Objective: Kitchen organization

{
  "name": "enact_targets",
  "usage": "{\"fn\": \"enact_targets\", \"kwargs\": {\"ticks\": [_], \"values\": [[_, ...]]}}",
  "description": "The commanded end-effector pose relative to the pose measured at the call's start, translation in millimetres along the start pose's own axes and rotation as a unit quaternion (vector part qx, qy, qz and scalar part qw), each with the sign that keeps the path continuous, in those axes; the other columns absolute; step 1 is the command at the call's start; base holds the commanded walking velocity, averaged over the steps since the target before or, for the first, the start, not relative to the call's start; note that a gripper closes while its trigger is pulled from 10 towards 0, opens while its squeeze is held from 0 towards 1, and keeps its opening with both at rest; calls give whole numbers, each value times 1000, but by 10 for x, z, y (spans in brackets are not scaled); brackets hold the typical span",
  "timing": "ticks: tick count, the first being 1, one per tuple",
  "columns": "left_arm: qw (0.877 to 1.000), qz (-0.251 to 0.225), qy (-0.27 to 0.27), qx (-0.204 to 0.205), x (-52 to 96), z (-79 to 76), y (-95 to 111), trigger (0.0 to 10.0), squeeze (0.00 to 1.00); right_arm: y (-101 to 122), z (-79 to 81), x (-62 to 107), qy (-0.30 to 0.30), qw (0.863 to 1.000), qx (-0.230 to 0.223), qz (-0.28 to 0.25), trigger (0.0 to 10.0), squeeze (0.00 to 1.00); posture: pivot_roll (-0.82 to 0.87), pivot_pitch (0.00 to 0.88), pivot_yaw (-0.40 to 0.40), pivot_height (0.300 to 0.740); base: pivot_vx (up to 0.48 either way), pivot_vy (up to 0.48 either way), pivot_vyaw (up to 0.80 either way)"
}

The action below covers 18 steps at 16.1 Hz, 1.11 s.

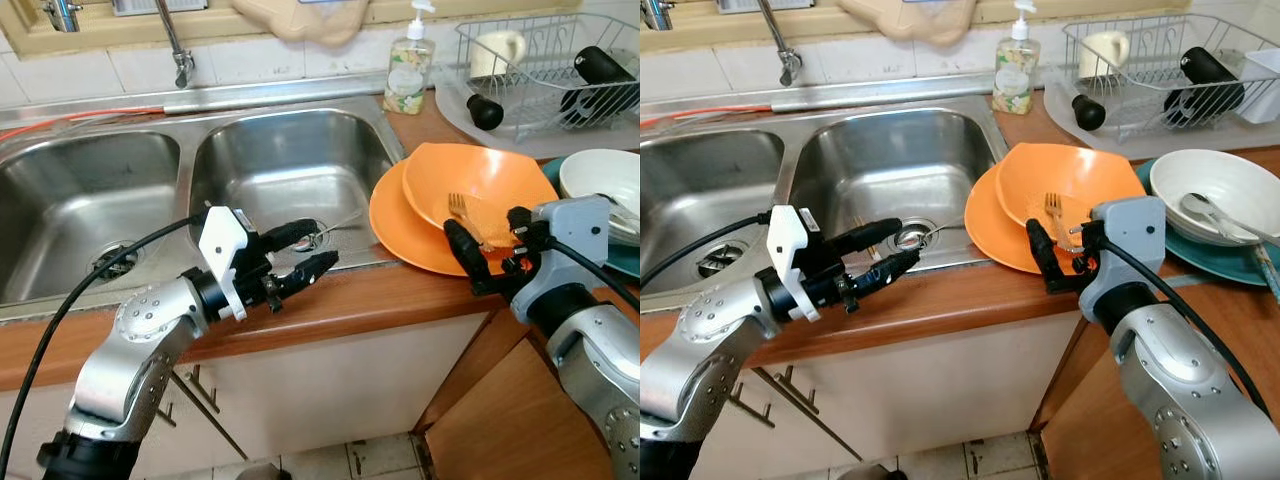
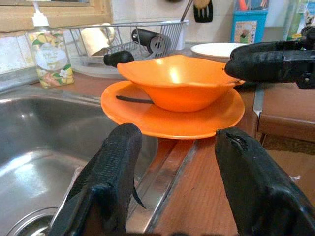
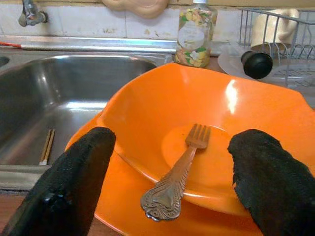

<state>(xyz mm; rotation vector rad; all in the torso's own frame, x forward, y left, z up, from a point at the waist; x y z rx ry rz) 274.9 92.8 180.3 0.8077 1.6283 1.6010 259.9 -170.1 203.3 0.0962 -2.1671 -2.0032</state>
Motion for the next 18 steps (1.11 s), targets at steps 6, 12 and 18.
{"fn": "enact_targets", "kwargs": {"ticks": [6,12,18], "values": [[1000,3,1,24,-12,-173,30,10000,0,-214,-174,62,-44,998,-48,24,0,0,-142,0,69,740,0,0,0],[1000,9,4,27,-9,-173,40,10000,0,-273,-212,43,-43,997,-51,27,0,0,-140,0,67,740,0,0,0],[1000,6,5,25,-21,-167,55,10000,0,-208,-241,-2,-36,998,-41,13,0,0,-142,0,63,740,0,0,0]]}}
Point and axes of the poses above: a point about 5 cm out from each wrist's last joint towards the gripper, its own x axis pointing back from the gripper into the wrist, its own y axis along the axis of the wrist's last joint, z = x × y, the point moved 4 cm from there along -x, pointing out of the wrist towards the gripper, and after that the axes turned 2 degrees about x, right-handed, at the moved point
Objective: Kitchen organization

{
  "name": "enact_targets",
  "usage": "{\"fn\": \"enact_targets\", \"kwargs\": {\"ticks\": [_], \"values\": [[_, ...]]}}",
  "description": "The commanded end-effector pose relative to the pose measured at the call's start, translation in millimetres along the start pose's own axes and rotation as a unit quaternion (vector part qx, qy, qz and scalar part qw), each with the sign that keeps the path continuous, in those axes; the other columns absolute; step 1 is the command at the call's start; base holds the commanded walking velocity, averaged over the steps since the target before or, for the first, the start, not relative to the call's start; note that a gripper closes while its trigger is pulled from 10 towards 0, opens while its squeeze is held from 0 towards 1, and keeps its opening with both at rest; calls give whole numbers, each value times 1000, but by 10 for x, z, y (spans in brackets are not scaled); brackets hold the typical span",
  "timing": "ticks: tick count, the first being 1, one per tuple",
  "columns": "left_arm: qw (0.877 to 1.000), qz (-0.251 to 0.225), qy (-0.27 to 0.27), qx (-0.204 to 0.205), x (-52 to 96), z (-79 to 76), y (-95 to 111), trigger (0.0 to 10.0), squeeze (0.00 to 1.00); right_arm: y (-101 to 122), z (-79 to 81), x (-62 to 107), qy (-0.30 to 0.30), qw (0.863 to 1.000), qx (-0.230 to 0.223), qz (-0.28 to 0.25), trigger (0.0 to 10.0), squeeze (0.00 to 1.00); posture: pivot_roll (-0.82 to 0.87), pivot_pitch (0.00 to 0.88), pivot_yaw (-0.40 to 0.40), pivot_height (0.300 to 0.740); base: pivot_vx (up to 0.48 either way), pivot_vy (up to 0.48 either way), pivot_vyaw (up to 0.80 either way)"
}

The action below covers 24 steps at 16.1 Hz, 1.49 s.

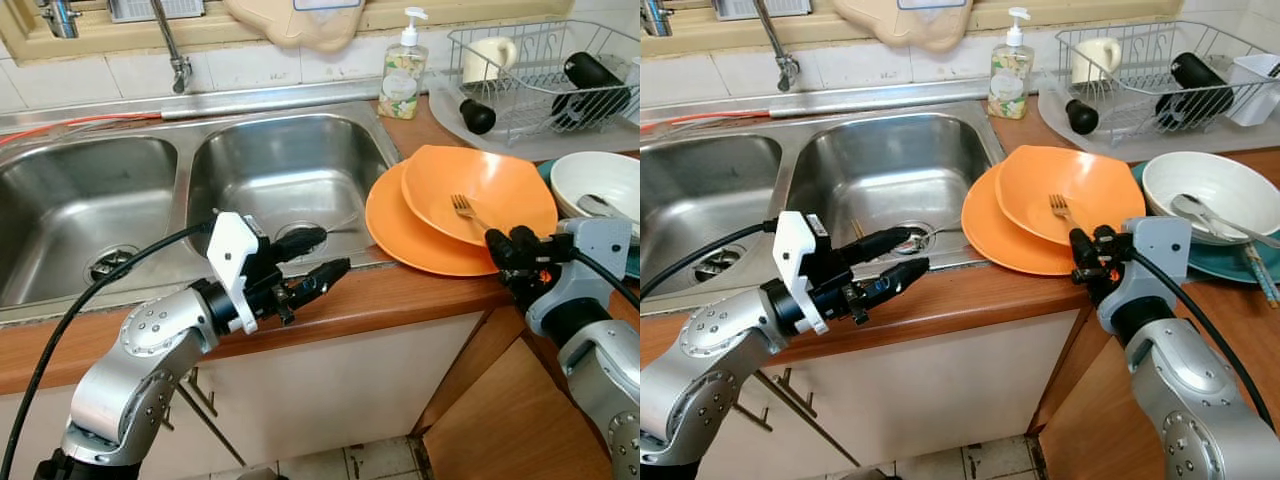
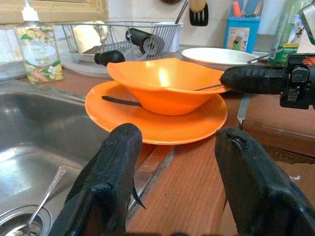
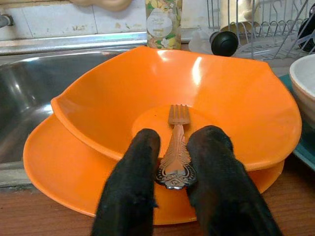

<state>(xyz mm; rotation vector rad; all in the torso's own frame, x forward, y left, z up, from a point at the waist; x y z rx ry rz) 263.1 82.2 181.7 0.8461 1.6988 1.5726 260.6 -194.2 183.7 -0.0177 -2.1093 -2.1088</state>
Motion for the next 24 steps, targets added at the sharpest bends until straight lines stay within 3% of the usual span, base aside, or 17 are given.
{"fn": "enact_targets", "kwargs": {"ticks": [1,8,11,16,19,20,21,22,24], "values": [[1000,0,-3,-10,1,-12,39,10000,0,28,-13,-28,0,1000,2,-6,0,0,-142,0,63,740,0,0,0],[997,6,-15,-72,-143,37,140,10000,0,441,118,-103,74,994,36,-72,0,0,-137,0,65,740,0,0,0],[989,-16,-22,-146,-341,75,292,10000,0,653,311,-110,150,982,57,-98,0,0,-137,0,60,740,0,0,0],[968,-3,-10,-252,-533,210,343,10000,0,682,551,-97,223,967,85,-92,0,0,-141,0,63,740,0,0,0],[952,-7,-15,-305,-688,268,384,4157,0,685,681,-95,258,957,99,-86,0,0,-145,0,68,740,0,0,0],[950,-9,-23,-311,-720,255,383,3725,0,688,701,-96,263,956,102,-85,0,0,-147,0,67,740,0,0,0],[949,-10,-27,-315,-746,249,382,2431,0,689,720,-94,267,954,105,-84,0,0,-147,0,66,740,0,0,0],[947,-11,-27,-319,-762,252,383,2039,0,691,731,-91,269,954,106,-84,0,0,-147,0,66,740,0,0,0],[941,-13,-30,-337,-820,273,382,2235,0,708,764,-91,276,951,108,-85,0,0,-148,0,65,740,0,0,0]]}}
Point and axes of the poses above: a point about 5 cm out from each wrist's last joint towards the gripper, its own x axis pointing back from the gripper into the wrist, its own y axis along the axis of the wrist's last joint, z = x × y, the point moved 4 cm from there along -x, pointing out of the wrist towards the gripper, and after that the axes turned 2 degrees about x, right-handed, at the moved point
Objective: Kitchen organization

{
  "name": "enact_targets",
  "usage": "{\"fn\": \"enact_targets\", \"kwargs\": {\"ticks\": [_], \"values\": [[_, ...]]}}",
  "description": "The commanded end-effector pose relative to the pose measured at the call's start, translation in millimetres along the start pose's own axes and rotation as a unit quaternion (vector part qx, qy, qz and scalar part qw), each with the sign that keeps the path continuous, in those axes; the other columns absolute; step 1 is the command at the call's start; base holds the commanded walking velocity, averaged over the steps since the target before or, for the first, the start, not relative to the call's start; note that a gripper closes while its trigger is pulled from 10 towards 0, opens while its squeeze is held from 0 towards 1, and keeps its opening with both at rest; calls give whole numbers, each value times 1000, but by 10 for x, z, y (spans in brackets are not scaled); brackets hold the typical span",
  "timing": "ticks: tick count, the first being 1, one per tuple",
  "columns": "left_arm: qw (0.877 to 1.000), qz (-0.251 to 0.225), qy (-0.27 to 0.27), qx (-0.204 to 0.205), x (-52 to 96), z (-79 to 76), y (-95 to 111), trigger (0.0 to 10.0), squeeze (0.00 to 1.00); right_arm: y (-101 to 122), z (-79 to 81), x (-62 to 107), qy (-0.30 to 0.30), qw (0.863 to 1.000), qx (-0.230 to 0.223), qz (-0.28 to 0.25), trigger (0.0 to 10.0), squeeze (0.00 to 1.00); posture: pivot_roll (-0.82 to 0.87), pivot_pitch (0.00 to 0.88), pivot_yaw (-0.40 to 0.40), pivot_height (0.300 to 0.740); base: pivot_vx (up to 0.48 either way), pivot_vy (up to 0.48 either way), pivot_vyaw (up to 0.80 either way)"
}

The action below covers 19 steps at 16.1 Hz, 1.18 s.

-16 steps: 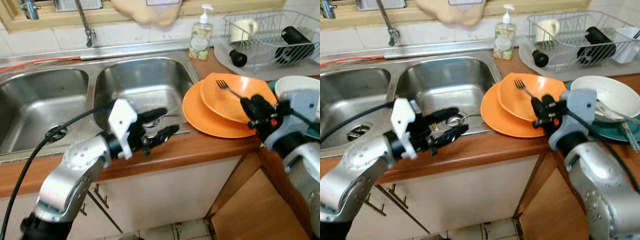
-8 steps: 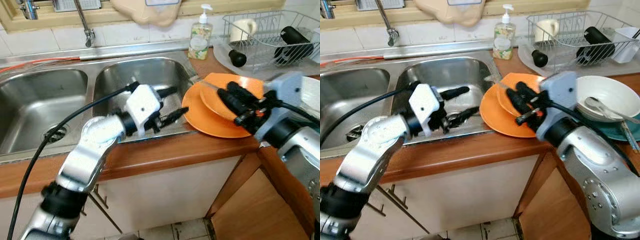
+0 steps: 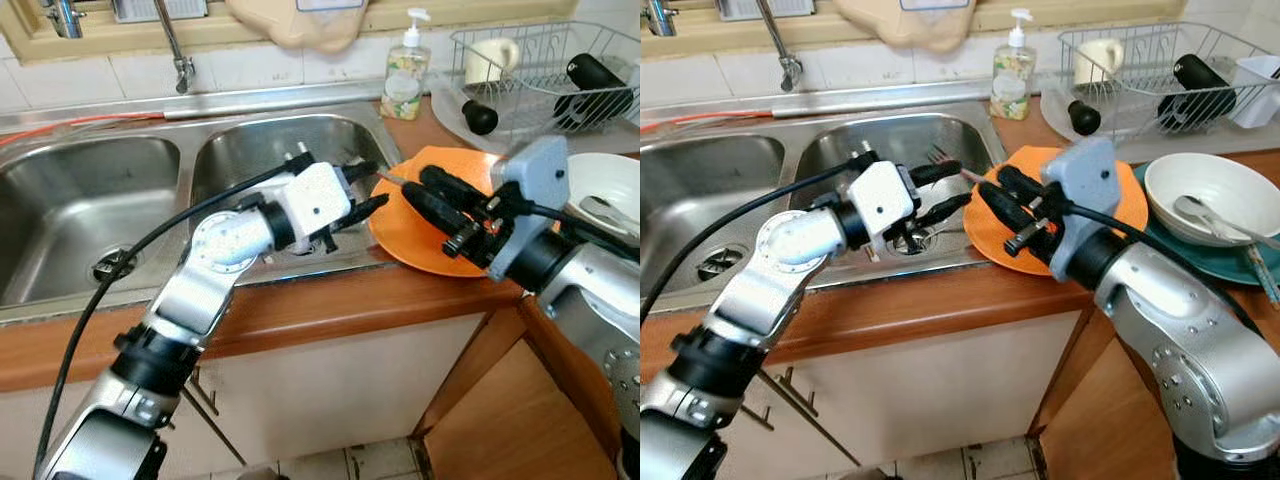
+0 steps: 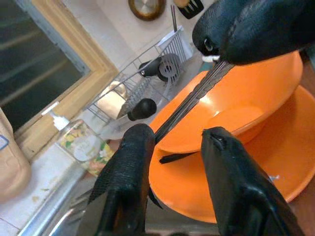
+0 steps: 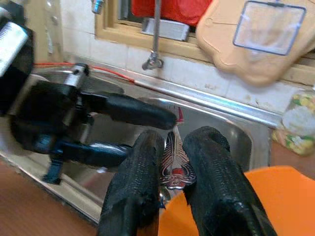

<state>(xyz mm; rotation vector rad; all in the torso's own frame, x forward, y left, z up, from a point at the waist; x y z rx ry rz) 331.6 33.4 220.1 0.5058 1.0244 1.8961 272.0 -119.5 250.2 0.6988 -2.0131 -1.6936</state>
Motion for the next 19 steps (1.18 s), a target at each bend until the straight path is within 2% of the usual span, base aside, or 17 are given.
{"fn": "enact_targets", "kwargs": {"ticks": [1,2,3,4,12,13,14,15,17,18,19], "values": [[1000,3,-6,-25,-39,24,5,1451,0,47,35,-9,10,1000,7,-2,0,0,-148,0,65,740,0,0,0],[999,5,-10,-37,-60,25,0,1059,0,52,44,-15,13,1000,7,-3,0,0,-146,0,63,740,0,0,0],[999,6,-11,-43,-77,29,-11,196,0,54,53,-21,15,1000,7,-3,0,0,-146,0,63,740,0,0,0],[999,7,-11,-50,-92,35,-22,0,0,54,62,-26,18,1000,7,-2,0,0,-146,0,63,740,0,0,0],[994,10,-38,-103,-111,4,-70,0,0,48,58,-49,11,1000,9,2,0,0,-137,0,58,740,0,0,0],[993,12,-38,-109,-106,28,-73,0,0,41,35,-54,3,1000,13,6,8824,0,-137,0,58,740,0,0,0],[992,17,-37,-119,-96,66,-84,0,0,46,7,-60,-7,1000,2,2,10000,1000,-134,0,58,740,0,0,0],[991,24,-32,-124,-79,112,-106,0,0,62,16,-63,-1,1000,-6,-5,10000,1000,-134,0,58,740,0,0,0],[990,44,-21,-132,-40,201,-177,0,0,64,1,-60,-12,1000,12,-2,10000,1000,-134,0,60,740,0,0,0],[989,80,-11,-125,23,289,-314,0,0,35,-2,-56,-17,1000,20,6,10000,0,-135,0,60,740,0,0,0],[985,114,-12,-128,82,345,-436,0,0,6,-2,-56,-19,1000,21,12,10000,0,-137,0,62,740,0,0,0]]}}
Point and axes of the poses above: a point about 5 cm out from each wrist's last joint towards the gripper, its own x axis pointing back from the gripper into the wrist, its own y axis along the axis of the wrist's last joint, z = x × y, the point moved 4 cm from there along -x, pointing out of the wrist towards the gripper, and after that the axes turned 2 degrees about x, right-handed, at the moved point
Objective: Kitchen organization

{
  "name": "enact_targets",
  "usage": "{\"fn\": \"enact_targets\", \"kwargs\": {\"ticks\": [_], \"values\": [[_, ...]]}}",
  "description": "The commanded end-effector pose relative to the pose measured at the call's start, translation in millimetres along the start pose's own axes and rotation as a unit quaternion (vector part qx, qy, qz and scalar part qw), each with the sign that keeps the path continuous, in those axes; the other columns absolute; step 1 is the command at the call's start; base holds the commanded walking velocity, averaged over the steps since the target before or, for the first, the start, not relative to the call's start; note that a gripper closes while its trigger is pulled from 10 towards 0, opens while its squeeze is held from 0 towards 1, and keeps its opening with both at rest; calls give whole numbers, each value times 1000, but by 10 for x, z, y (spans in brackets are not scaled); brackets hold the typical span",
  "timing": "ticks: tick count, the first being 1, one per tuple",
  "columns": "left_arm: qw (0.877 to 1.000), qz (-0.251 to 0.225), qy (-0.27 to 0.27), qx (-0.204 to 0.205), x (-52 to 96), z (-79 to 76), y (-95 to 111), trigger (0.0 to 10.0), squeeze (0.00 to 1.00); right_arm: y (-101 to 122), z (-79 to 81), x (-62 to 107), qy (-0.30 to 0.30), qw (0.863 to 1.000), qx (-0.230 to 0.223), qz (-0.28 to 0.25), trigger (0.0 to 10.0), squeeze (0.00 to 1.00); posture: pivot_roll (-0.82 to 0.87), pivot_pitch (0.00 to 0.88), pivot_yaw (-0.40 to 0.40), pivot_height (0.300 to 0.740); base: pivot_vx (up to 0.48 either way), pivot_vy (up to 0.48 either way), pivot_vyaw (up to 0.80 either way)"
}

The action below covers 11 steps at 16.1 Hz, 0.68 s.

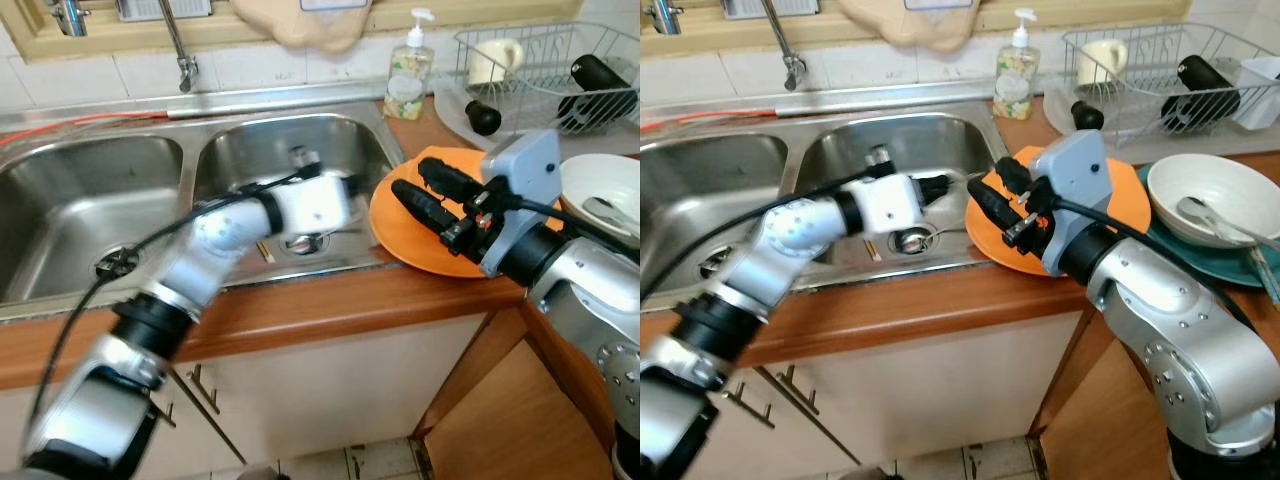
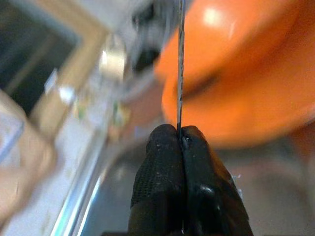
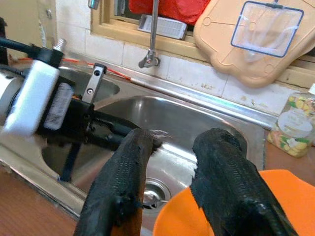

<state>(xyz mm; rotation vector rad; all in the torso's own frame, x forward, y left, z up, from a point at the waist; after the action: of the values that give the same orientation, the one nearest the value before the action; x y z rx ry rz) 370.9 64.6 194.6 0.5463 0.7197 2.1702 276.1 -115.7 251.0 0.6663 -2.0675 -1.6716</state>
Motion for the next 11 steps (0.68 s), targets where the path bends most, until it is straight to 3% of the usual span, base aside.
{"fn": "enact_targets", "kwargs": {"ticks": [1,3,5,6,7,11], "values": [[999,38,15,-4,56,128,-137,0,0,-44,12,4,-2,1000,3,11,10000,0,-138,0,63,740,0,0,0],[995,95,28,26,102,179,-407,0,0,-122,94,-6,14,999,11,28,10000,0,-139,0,64,740,0,0,0],[989,140,26,31,118,185,-591,980,0,-167,196,-24,34,999,14,37,10000,0,-141,0,63,740,0,0,0],[986,161,22,33,123,175,-664,1961,0,-185,238,-29,44,998,14,41,10000,0,-140,0,61,740,0,0,0],[981,193,13,33,133,151,-772,10000,0,-220,297,-39,57,997,12,49,10000,0,-141,0,60,740,0,0,0],[960,273,-33,54,180,-27,-1047,10000,0,-353,362,-101,59,995,13,81,10000,0,-148,0,61,740,0,0,0]]}}
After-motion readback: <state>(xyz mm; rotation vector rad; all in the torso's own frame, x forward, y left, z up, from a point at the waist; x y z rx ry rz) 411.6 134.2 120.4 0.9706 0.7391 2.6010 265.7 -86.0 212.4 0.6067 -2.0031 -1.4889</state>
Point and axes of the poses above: a point about 5 cm out from each wrist's last joint towards the gripper, its own x axis pointing back from the gripper into the wrist, its own y axis along the axis of the wrist's last joint, z = x × y, the point moved 4 cm from there along -x, pointing out of the wrist towards the gripper, and after that the axes turned 2 degrees about x, right-handed, at the moved point
